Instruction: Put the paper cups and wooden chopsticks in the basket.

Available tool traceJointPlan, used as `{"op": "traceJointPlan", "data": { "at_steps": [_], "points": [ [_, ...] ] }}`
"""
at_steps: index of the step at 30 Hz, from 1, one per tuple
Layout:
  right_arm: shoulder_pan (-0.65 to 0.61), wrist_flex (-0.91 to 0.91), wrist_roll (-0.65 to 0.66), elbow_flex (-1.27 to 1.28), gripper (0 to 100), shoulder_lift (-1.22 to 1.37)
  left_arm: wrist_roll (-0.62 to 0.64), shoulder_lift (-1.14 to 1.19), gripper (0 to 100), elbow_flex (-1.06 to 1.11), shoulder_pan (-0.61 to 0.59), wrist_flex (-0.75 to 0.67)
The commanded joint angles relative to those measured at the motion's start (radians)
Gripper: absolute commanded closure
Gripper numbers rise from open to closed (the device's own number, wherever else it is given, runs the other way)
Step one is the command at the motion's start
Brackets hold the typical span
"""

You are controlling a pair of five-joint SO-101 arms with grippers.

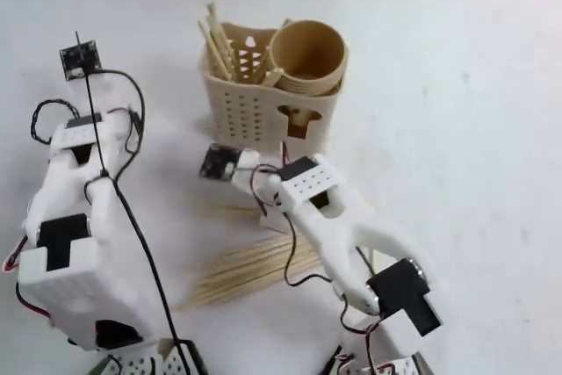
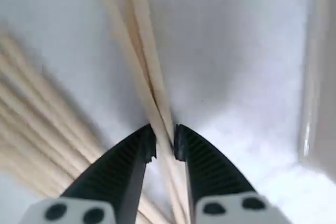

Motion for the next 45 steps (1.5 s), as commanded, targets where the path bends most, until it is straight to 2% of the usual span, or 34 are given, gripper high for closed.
{"op": "traceJointPlan", "data": {
  "at_steps": [1, 5, 10, 12, 21, 34, 36, 41, 45],
  "points": [
    [0.012, -0.027, -0.118, -0.037, 98.4, -0.05, -0.011, -0.005, 88, -0.052, -0.002, -0.02],
    [0.016, -0.028, -0.126, -0.038, 96.6, -0.05, -0.011, -0.005, 88, -0.051, -0.002, -0.02],
    [0.012, -0.025, -0.121, -0.034, 80.0, -0.053, -0.011, -0.005, 88, -0.051, -0.002, -0.02],
    [0.019, -0.025, -0.11, -0.04, 77.6, -0.059, -0.011, -0.005, 88, -0.051, -0.002, -0.02],
    [0.002, -0.033, 0.051, -0.138, 77.6, -0.047, -0.011, -0.005, 88, -0.052, -0.002, -0.02],
    [-0.024, -0.025, 0.055, -0.253, 77.6, 0.209, -0.011, -0.005, 88, -0.052, -0.002, -0.02],
    [-0.021, -0.025, 0.055, -0.259, 80.6, 0.217, -0.011, -0.005, 88, -0.052, -0.002, -0.02],
    [-0.015, -0.016, 0.049, -0.261, 99.0, 0.217, -0.011, -0.005, 88, -0.054, -0.002, -0.02],
    [-0.024, 0.024, 0.046, -0.262, 98.5, 0.202, -0.011, -0.005, 88, -0.054, -0.002, -0.02]
  ]
}}
